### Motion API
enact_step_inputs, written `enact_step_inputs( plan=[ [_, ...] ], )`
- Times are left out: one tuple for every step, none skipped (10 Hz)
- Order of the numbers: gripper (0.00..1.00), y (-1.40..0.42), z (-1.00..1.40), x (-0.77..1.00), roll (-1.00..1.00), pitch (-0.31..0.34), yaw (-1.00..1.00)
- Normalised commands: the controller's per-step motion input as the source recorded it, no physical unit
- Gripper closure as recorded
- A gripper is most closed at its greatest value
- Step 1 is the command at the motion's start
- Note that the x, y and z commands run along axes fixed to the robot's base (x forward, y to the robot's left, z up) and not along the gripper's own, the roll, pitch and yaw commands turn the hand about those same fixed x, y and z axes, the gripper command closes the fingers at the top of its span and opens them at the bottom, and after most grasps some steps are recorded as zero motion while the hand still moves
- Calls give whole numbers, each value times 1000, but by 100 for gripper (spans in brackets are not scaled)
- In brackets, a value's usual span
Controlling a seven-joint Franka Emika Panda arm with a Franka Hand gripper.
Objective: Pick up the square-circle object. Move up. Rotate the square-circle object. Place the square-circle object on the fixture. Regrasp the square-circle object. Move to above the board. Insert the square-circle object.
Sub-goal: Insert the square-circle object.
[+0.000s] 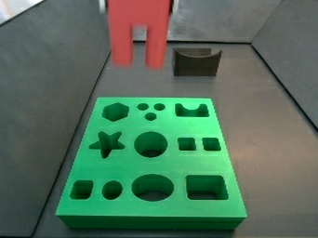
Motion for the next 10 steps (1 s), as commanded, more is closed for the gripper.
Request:
enact_step_inputs(
  plan=[
    [100,-1000,-966,0,146,84,174],
    [100,-1000,-897,0,131,77,109],
    [100,-991,-280,-180,0,-136,117],
    [100,-934,-180,-206,-3,-187,149],
    [100,-863,-143,-217,-1,-203,220],
    [100,-757,-114,-200,-10,-227,326],
    [100,-714,-103,-191,-19,-249,360],
    [100,-566,-297,-309,0,-287,397],
    [100,-251,-600,-203,0,-294,246],
    [100,-120,-703,-20,57,-209,40]
  ],
)
